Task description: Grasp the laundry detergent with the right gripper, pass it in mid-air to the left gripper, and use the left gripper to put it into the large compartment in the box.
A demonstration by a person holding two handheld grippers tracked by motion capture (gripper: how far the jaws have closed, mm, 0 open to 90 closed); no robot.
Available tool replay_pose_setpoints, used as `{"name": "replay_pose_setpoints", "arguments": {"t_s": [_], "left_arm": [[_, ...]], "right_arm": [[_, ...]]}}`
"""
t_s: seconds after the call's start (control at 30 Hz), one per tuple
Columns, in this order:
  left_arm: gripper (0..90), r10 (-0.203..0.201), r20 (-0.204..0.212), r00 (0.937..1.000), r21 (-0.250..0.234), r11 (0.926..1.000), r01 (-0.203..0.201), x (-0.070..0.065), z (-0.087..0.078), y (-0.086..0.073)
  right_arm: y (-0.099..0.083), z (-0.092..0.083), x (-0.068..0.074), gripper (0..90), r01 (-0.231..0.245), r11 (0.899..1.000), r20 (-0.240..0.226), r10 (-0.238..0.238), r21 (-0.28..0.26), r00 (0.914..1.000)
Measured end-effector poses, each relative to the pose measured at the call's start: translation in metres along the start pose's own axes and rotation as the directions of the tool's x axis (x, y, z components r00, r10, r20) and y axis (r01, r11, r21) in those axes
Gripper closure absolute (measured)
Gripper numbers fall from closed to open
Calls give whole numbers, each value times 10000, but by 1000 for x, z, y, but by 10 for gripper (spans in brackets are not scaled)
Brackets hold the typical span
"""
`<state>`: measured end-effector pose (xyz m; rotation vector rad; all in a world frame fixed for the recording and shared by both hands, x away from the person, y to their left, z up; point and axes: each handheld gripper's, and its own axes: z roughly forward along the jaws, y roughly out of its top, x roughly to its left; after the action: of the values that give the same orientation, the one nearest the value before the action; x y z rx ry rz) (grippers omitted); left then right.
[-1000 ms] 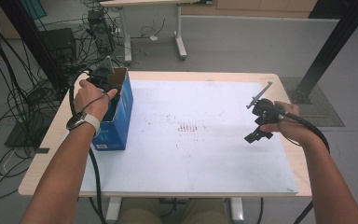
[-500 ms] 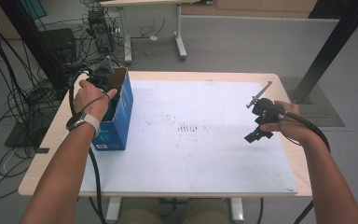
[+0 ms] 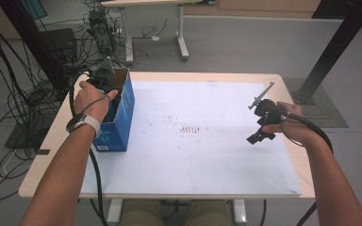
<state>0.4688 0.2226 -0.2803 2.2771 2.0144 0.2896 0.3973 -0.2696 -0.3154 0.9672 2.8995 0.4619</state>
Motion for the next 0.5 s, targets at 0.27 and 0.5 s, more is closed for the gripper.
{"name": "replay_pose_setpoints", "arguments": {"t_s": [0.27, 0.5], "left_arm": [[375, -9, 23, 10000, 38, 10000, 9, 0, 0, 0], [375, 0, 55, 10000, 11, 10000, 0, 1, 0, -1]], "right_arm": [[0, -1, 0, 84, 39, 10000, 22, -39, -15, 10000], [-1, 0, 1, 84, -8, 10000, 45, 8, -10, 10000]]}}
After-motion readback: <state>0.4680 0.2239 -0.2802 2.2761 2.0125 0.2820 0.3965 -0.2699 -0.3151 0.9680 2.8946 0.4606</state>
